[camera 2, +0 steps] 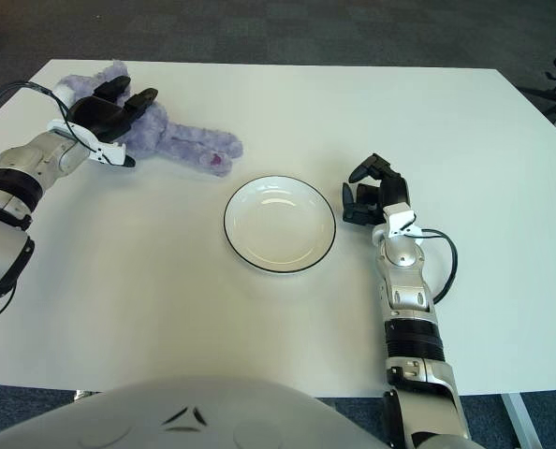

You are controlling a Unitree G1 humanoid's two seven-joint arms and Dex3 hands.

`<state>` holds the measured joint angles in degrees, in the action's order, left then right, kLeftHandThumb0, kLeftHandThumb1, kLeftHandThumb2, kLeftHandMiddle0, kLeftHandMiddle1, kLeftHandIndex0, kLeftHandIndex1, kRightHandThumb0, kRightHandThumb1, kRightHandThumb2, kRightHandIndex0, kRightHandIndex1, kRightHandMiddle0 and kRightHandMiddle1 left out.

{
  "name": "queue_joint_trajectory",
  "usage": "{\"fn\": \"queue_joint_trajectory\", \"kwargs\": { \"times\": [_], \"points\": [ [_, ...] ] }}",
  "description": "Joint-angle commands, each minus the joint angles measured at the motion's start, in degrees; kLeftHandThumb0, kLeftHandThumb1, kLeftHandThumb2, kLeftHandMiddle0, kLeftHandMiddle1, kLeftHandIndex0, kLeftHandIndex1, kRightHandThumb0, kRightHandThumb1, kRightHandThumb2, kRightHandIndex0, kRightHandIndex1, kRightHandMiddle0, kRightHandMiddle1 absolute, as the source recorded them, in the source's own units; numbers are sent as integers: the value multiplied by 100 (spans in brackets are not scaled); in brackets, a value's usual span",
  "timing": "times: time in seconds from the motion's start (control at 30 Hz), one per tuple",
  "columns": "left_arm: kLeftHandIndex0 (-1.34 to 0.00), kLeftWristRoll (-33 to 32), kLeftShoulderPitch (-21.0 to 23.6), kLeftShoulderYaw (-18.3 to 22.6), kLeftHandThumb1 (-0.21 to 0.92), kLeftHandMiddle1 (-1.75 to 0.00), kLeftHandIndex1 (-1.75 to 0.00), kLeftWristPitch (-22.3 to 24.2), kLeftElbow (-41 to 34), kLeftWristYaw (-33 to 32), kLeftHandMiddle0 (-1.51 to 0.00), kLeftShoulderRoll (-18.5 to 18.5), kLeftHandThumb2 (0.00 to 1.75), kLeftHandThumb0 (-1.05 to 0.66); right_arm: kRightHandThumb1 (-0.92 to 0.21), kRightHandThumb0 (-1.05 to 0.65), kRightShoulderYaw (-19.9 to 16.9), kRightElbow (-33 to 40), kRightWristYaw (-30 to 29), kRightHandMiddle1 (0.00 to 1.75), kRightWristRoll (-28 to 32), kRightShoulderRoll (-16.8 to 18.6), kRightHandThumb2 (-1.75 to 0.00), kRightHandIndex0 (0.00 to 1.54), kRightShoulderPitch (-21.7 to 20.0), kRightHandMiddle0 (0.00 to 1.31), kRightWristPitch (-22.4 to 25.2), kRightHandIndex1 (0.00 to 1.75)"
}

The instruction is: Put the doll into the plate.

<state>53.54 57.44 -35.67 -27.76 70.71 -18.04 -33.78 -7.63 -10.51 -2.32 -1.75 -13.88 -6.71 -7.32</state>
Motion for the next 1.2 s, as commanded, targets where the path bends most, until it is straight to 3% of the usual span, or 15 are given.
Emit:
{"fn": "queue_joint_trajectory", "kwargs": {
  "times": [0.0,0.47,0.77,1.0,1.17],
  "points": [
    [0,59,159,-105,39,-1,0,74,124,-31,-2,47,73,-73,-28,-50,41,-178,114,175,-11,38,-136,124,204,65,247,175],
    [0,278,265,-534,53,-3,0,226,396,-120,-9,201,63,-84,-27,-50,80,-121,120,175,-66,-2,-137,125,249,65,251,175],
    [0,289,347,-666,53,-6,0,278,505,-101,-15,285,62,-79,-28,-50,94,-87,172,175,-60,-24,-136,124,266,65,290,175],
    [0,381,445,-824,54,-8,0,580,595,76,-18,434,63,-76,-28,-50,89,-65,172,175,-49,-13,-136,124,277,64,310,175],
    [0,361,437,-851,47,-15,-1,820,659,97,-21,595,73,-70,-28,-50,90,-49,142,175,-82,-15,-136,124,293,64,302,175]
  ]
}}
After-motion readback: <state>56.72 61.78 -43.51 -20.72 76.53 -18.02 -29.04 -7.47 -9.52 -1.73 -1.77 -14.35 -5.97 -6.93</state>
